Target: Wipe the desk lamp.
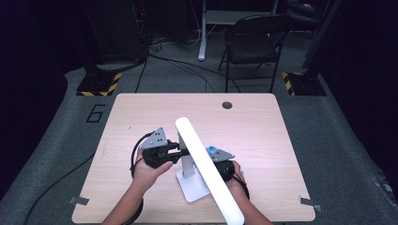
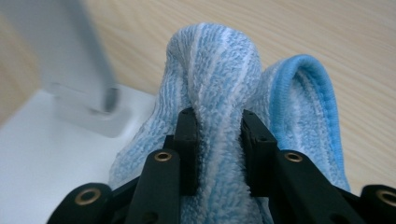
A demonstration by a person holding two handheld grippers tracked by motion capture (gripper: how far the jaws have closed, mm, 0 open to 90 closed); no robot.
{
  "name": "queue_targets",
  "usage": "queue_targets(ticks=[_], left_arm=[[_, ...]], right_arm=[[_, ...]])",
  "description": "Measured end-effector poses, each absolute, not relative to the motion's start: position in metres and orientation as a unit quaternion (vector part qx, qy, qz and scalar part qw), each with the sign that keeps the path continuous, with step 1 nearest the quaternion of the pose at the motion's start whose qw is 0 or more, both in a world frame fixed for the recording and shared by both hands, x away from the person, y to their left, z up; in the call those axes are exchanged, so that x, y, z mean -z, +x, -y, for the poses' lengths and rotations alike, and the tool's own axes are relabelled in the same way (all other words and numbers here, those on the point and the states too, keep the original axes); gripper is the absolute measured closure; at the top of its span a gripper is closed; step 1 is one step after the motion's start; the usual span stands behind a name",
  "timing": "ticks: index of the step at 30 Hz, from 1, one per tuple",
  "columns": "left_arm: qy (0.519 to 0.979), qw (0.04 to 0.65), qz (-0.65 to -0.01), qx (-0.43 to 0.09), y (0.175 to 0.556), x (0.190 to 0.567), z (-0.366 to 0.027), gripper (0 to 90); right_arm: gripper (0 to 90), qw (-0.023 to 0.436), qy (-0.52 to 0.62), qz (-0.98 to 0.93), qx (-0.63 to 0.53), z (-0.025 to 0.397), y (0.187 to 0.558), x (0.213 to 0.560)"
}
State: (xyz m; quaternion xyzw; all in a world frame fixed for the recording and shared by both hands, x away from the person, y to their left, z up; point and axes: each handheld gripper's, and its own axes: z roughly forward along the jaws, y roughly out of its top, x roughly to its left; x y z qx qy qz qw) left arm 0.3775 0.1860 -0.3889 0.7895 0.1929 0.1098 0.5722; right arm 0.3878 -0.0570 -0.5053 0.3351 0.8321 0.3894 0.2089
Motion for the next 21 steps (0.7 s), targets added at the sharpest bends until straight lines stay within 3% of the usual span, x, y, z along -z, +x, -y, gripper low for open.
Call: queue_targets(ticks=[8,10,17,21], left_arm=[[0.788,0.574,-0.195,-0.110,0.378,0.389,-0.186,74.3],[0.789,0.572,-0.193,-0.109,0.378,0.389,-0.186,74.3],[0.788,0.575,-0.195,-0.108,0.379,0.390,-0.186,74.3],[0.789,0.572,-0.195,-0.109,0.379,0.389,-0.186,74.4]], right_arm=[[71.3,0.230,0.388,-0.807,-0.382,0.089,0.407,0.505],[71.3,0.258,0.394,-0.808,-0.354,0.090,0.410,0.507],[68.8,0.198,0.426,-0.790,-0.395,0.100,0.410,0.500],[67.3,0.159,0.374,-0.807,-0.429,0.071,0.388,0.489]])
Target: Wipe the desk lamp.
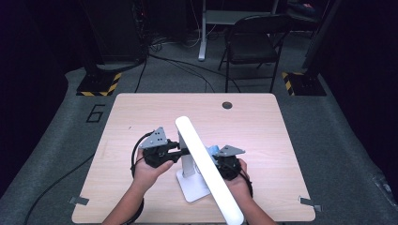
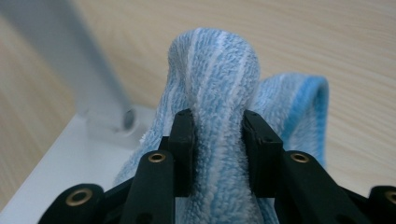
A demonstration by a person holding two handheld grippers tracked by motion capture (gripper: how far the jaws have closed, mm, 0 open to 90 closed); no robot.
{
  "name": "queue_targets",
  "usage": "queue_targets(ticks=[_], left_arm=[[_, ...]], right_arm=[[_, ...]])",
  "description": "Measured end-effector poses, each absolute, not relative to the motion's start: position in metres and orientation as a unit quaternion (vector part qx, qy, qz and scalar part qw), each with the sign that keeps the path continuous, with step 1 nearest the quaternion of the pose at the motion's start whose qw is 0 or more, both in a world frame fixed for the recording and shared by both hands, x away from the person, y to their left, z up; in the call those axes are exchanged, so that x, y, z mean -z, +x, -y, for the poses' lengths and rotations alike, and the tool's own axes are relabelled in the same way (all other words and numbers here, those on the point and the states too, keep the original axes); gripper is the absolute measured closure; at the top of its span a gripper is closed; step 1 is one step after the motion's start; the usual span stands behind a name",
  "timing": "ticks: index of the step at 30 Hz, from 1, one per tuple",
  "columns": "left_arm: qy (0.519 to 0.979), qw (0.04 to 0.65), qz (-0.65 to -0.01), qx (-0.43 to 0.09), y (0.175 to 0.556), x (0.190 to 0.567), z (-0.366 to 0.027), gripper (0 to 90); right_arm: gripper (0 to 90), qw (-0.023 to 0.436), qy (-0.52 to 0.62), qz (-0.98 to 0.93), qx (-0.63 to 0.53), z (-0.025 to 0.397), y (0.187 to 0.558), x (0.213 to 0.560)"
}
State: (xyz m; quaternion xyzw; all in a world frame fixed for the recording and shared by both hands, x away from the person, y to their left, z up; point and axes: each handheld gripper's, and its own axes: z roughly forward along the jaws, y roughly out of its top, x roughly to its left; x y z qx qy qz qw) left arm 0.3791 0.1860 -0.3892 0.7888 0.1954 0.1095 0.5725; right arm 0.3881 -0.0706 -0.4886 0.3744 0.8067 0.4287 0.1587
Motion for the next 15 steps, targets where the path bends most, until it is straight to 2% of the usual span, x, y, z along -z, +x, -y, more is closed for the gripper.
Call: queue_targets(ticks=[4,7,8,15], left_arm=[[0.789,0.571,-0.194,-0.115,0.379,0.389,-0.186,74.4],[0.789,0.572,-0.194,-0.117,0.378,0.389,-0.185,74.4],[0.788,0.572,-0.194,-0.115,0.379,0.389,-0.186,74.5],[0.793,0.565,-0.192,-0.120,0.379,0.388,-0.185,74.8]], right_arm=[[68.7,0.194,0.333,-0.834,-0.394,0.058,0.383,0.504],[69.9,0.192,0.344,-0.827,-0.401,0.066,0.389,0.505],[70.0,0.216,0.349,-0.827,-0.384,0.069,0.392,0.504],[70.0,0.214,0.385,-0.809,-0.389,0.094,0.407,0.505]])
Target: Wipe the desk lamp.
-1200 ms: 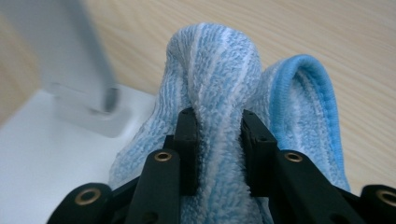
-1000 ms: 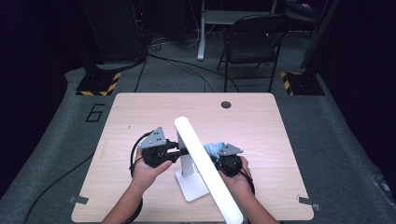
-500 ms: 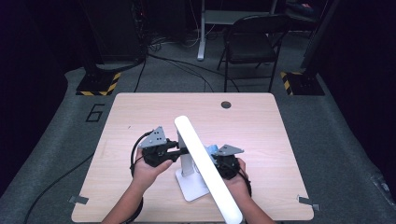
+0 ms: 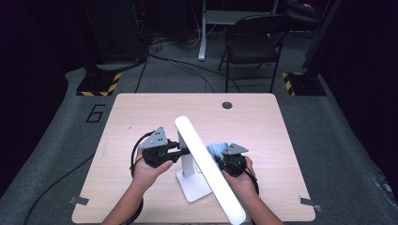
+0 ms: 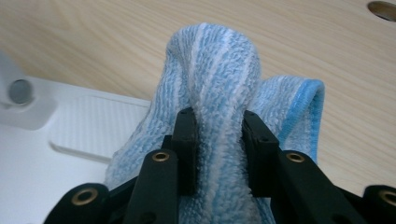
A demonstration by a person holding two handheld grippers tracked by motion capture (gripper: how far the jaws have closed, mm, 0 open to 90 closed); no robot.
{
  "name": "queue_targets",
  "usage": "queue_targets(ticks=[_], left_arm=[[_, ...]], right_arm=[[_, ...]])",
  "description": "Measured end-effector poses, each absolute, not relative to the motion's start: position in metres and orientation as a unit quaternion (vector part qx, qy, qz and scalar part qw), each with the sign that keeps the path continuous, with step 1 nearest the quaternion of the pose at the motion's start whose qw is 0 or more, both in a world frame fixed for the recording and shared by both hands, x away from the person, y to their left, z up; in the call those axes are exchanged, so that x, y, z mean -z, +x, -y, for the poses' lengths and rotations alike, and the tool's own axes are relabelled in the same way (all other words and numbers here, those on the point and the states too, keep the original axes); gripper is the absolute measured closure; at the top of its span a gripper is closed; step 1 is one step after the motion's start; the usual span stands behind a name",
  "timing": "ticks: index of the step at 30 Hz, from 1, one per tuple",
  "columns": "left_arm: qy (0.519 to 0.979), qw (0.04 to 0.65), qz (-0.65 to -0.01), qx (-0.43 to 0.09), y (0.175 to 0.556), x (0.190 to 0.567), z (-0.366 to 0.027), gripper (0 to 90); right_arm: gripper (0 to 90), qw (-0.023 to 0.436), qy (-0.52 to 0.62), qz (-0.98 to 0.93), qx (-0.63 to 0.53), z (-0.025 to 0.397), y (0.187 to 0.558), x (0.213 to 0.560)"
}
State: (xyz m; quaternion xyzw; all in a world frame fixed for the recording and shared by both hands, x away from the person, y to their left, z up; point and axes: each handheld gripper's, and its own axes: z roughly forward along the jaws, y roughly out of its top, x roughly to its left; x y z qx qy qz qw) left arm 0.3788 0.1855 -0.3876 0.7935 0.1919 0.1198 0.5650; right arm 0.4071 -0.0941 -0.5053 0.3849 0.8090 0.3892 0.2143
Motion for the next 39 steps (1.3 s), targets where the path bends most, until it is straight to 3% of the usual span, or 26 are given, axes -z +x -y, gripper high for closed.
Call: queue_targets(ticks=[2,11,15,24,31,39], left_arm=[[0.792,0.567,-0.191,-0.119,0.380,0.388,-0.185,74.9],[0.785,0.561,-0.218,-0.149,0.385,0.387,-0.192,75.7],[0.784,0.554,-0.226,-0.165,0.386,0.387,-0.196,75.8],[0.785,0.562,-0.219,-0.143,0.391,0.389,-0.205,75.0],[0.782,0.556,-0.228,-0.162,0.389,0.389,-0.205,74.9],[0.782,0.552,-0.234,-0.170,0.388,0.389,-0.205,74.4]], right_arm=[[70.0,0.235,0.390,-0.812,-0.364,0.098,0.412,0.506],[67.9,0.193,0.452,-0.788,-0.371,0.123,0.438,0.500],[67.0,0.190,0.442,-0.793,-0.373,0.110,0.445,0.498],[65.4,0.197,0.396,-0.829,-0.343,0.087,0.464,0.508],[69.4,0.189,0.398,-0.827,-0.349,0.090,0.450,0.511],[69.7,0.160,0.401,-0.827,-0.361,0.114,0.407,0.511]])
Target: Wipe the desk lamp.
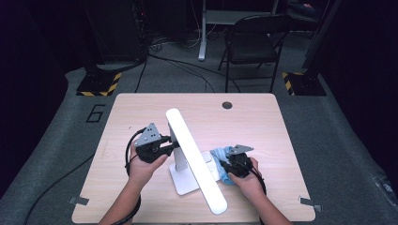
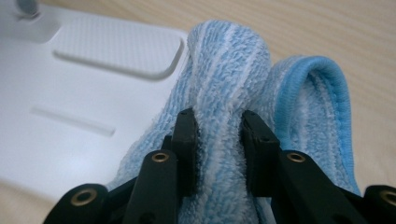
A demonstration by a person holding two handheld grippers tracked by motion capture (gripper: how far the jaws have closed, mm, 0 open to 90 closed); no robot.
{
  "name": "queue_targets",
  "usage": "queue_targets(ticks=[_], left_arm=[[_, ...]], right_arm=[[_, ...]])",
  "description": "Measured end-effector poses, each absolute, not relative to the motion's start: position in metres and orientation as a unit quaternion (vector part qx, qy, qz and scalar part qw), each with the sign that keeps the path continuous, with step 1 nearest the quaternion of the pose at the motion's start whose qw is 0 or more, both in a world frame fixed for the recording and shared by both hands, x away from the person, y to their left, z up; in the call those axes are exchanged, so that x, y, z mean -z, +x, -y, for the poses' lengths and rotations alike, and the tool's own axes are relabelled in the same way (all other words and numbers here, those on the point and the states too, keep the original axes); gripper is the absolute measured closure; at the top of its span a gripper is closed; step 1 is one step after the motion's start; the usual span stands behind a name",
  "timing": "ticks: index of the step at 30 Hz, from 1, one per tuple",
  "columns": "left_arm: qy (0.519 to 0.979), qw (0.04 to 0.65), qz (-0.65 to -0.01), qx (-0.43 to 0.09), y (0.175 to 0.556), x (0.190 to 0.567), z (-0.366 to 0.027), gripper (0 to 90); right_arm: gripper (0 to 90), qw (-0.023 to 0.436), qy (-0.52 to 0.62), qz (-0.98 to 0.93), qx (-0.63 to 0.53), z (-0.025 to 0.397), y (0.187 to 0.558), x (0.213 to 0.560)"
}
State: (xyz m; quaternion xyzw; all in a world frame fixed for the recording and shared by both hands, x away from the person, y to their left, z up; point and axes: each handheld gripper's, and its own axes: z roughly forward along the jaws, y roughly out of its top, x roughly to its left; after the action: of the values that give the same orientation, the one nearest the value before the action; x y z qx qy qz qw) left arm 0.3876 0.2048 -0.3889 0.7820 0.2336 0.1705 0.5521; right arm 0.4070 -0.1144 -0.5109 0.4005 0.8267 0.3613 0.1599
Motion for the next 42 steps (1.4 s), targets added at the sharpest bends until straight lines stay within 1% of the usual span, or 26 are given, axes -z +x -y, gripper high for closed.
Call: queue_targets(ticks=[4,7,9,10,12,14,15,19,20,21,22,24,26,28,31,32,33,36,39,40,42], left_arm=[[0.781,0.557,-0.229,-0.167,0.388,0.389,-0.205,74.4],[0.787,0.557,-0.213,-0.159,0.390,0.389,-0.207,74.7],[0.787,0.563,-0.209,-0.140,0.393,0.389,-0.209,74.8],[0.787,0.567,-0.207,-0.128,0.394,0.390,-0.211,74.7],[0.785,0.572,-0.206,-0.121,0.396,0.391,-0.212,74.6],[0.782,0.579,-0.205,-0.109,0.397,0.392,-0.213,74.2],[0.782,0.579,-0.205,-0.105,0.398,0.392,-0.214,74.2],[0.783,0.579,-0.203,-0.106,0.398,0.392,-0.214,74.2],[0.784,0.578,-0.201,-0.106,0.398,0.392,-0.214,74.3],[0.784,0.578,-0.201,-0.106,0.398,0.392,-0.214,74.3],[0.784,0.578,-0.201,-0.106,0.398,0.392,-0.214,74.4],[0.783,0.578,-0.202,-0.106,0.397,0.392,-0.213,74.3],[0.783,0.578,-0.202,-0.108,0.397,0.392,-0.213,74.4],[0.784,0.576,-0.203,-0.112,0.396,0.392,-0.212,74.5],[0.785,0.571,-0.207,-0.118,0.394,0.391,-0.211,74.6],[0.784,0.572,-0.210,-0.120,0.394,0.391,-0.210,74.7],[0.783,0.571,-0.213,-0.120,0.394,0.391,-0.209,74.7],[0.785,0.566,-0.216,-0.128,0.392,0.390,-0.209,74.8],[0.784,0.564,-0.221,-0.137,0.391,0.390,-0.208,74.8],[0.784,0.562,-0.222,-0.139,0.390,0.390,-0.208,74.8],[0.783,0.562,-0.223,-0.143,0.390,0.390,-0.207,74.8]], right_arm=[[69.4,0.149,0.391,-0.834,-0.360,0.129,0.382,0.510],[69.2,0.143,0.390,-0.837,-0.356,0.131,0.376,0.509],[69.0,0.147,0.393,-0.833,-0.359,0.128,0.376,0.510],[69.1,0.146,0.395,-0.833,-0.358,0.127,0.380,0.511],[69.2,0.148,0.399,-0.830,-0.360,0.126,0.382,0.512],[69.3,0.157,0.397,-0.829,-0.361,0.119,0.395,0.513],[69.3,0.157,0.397,-0.829,-0.361,0.119,0.395,0.513],[69.2,0.167,0.402,-0.825,-0.360,0.108,0.410,0.513],[69.1,0.170,0.407,-0.822,-0.361,0.103,0.419,0.514],[69.1,0.170,0.407,-0.822,-0.361,0.103,0.419,0.514],[68.9,0.170,0.400,-0.827,-0.357,0.098,0.431,0.513],[68.8,0.171,0.403,-0.826,-0.356,0.096,0.435,0.513],[68.5,0.174,0.408,-0.822,-0.358,0.089,0.446,0.513],[68.0,0.169,0.413,-0.822,-0.354,0.083,0.458,0.512],[68.1,0.170,0.413,-0.822,-0.353,0.081,0.462,0.512],[68.4,0.169,0.415,-0.824,-0.347,0.080,0.460,0.511],[68.8,0.181,0.409,-0.823,-0.351,0.079,0.459,0.512],[69.3,0.182,0.404,-0.827,-0.346,0.082,0.452,0.511],[69.2,0.169,0.404,-0.828,-0.350,0.090,0.440,0.510],[69.1,0.159,0.403,-0.829,-0.354,0.099,0.429,0.510],[69.0,0.156,0.400,-0.830,-0.356,0.103,0.423,0.510]])
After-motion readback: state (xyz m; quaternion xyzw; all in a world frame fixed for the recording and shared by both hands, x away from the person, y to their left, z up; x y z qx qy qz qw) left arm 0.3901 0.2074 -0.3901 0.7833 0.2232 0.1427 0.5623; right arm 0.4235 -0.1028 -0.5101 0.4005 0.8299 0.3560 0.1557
